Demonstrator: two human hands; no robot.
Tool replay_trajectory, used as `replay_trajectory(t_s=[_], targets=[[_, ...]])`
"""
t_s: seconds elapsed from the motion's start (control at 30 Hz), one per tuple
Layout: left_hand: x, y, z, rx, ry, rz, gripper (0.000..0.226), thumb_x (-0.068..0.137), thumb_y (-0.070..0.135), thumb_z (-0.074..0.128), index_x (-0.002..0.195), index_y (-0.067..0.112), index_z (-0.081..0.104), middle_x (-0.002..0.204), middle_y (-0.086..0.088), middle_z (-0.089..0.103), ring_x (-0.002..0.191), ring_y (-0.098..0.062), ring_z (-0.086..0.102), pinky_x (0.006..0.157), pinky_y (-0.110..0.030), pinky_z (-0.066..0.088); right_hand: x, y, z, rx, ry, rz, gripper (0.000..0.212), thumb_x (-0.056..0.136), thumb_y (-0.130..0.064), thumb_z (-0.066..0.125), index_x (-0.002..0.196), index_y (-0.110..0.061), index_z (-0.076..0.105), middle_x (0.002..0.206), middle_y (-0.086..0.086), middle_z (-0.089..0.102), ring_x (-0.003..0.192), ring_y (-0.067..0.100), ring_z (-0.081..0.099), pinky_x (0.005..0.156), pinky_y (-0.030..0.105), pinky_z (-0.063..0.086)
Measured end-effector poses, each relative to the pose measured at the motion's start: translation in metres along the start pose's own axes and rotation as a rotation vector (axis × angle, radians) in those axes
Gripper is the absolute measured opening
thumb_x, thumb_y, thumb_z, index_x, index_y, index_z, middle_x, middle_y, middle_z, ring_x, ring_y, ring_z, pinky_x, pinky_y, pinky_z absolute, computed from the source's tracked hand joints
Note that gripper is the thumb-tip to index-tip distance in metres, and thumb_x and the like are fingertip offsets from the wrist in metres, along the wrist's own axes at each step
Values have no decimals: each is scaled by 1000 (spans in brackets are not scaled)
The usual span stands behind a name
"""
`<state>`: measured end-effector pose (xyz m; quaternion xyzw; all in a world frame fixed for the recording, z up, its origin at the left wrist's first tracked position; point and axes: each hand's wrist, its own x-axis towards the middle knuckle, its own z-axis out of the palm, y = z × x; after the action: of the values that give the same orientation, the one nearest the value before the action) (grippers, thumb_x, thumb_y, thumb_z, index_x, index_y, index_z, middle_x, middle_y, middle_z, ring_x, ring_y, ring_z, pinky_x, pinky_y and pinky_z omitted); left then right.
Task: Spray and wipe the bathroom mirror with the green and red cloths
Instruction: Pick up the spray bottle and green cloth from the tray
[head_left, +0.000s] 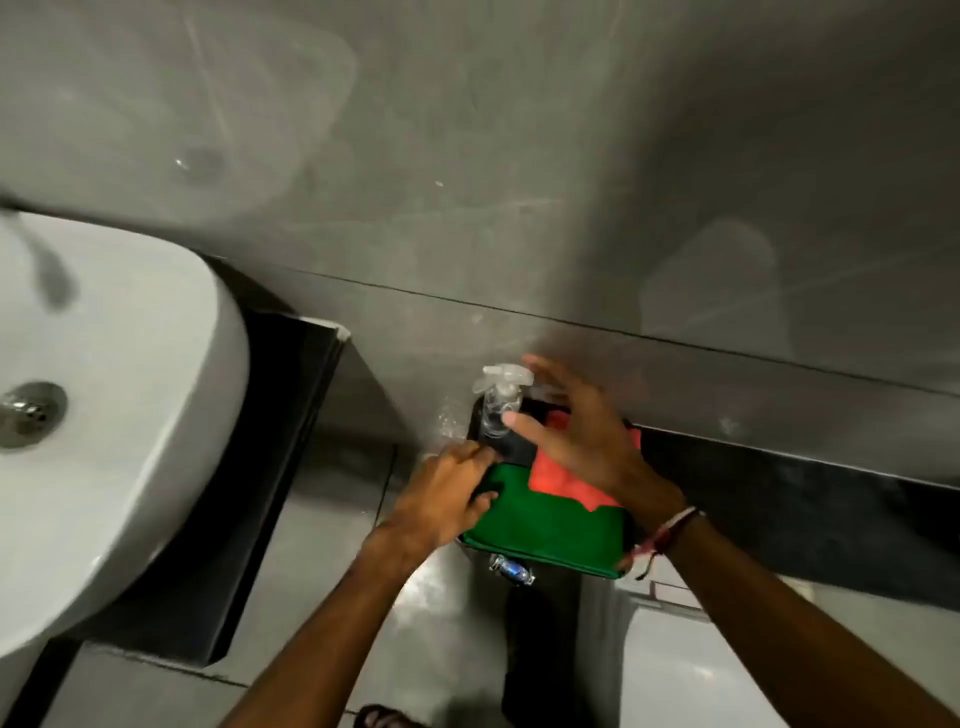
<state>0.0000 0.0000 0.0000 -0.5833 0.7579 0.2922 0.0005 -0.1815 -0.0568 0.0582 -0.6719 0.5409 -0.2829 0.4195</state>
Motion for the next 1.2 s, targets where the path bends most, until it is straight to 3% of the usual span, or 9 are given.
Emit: replay_trajectory(t_s=[0.17, 0.33, 0.43, 0.53, 0.63, 0.8, 0.97, 1.1, 1.2], targets=[[39, -5, 34, 214, -95, -31, 75, 83, 45, 70, 147, 24, 38, 149, -5, 44, 130, -31, 45, 103, -44, 42, 18, 34, 22, 38, -24, -73, 49, 89, -22, 79, 135, -14, 65, 127, -4, 73, 117, -3, 65, 103, 16, 49], [52, 7, 45, 163, -124, -206, 54, 80, 39, 74, 129, 25, 58, 134, -6, 63, 127, -33, 48, 100, -43, 45, 32, 52, 42, -64, 40, -195, 31, 101, -27, 62, 128, -13, 68, 121, -9, 70, 110, -14, 59, 100, 15, 49], [43, 11, 41, 10, -140, -246, 42, 80, 34, 74, 119, 23, 63, 131, -6, 64, 128, -31, 49, 103, -41, 45, 34, 53, 49, -71, 88, -216, 34, 102, -30, 58, 127, -9, 67, 117, -2, 73, 107, -5, 64, 97, 8, 44], [19, 8, 17, -423, -80, -211, 32, 78, 19, 73, 110, 18, 67, 109, -9, 73, 106, -24, 66, 92, -39, 55, 26, 40, 49, -94, 144, -139, 51, 101, -52, 47, 120, -9, 67, 99, -1, 77, 89, 11, 73, 82, 19, 53], [-18, 3, -28, -801, 98, -75, 20, 76, -6, 72, 92, 6, 68, 74, -6, 65, 72, -10, 59, 70, -32, 53, 17, 6, 42, 12, 279, -207, 61, 102, -64, 39, 112, -11, 69, 73, -16, 62, 65, 5, 65, 65, 21, 51], [-91, -3, -143, -1050, 476, -3, 39, 71, -4, 82, 105, 14, 74, 96, 9, 78, 89, -3, 71, 81, -13, 54, -3, -102, 16, 201, 384, -342, 20, 100, -58, 50, 114, -50, 61, 81, -15, 70, 66, 8, 67, 67, 23, 55], [-169, 5, -284, -1215, 818, 56, 42, 66, 21, 88, 105, 10, 77, 95, -7, 82, 83, -17, 77, 73, -26, 62, -23, -243, -11, 582, 232, -408, 14, 98, -29, 65, 111, -27, 70, 92, 4, 82, 49, 11, 57, 51, 28, 53], [-224, 34, -376, -1196, 1040, 148, 21, 76, 35, 82, 90, 22, 75, 81, 1, 78, 74, -14, 73, 66, -29, 61, -38, -344, -37, 702, 58, -557, 23, 90, -29, 66, 108, -15, 69, 95, 6, 83, 50, 14, 56, 51, 25, 54], [-260, 54, -438, -1220, 1081, 250, 11, 94, 27, 67, 102, 21, 66, 82, -4, 73, 75, -18, 71, 65, -33, 61, -45, -412, -51, 656, -8, -672, 29, 91, -29, 66, 115, -14, 69, 94, 8, 82, 55, 14, 60, 55, 26, 56]])
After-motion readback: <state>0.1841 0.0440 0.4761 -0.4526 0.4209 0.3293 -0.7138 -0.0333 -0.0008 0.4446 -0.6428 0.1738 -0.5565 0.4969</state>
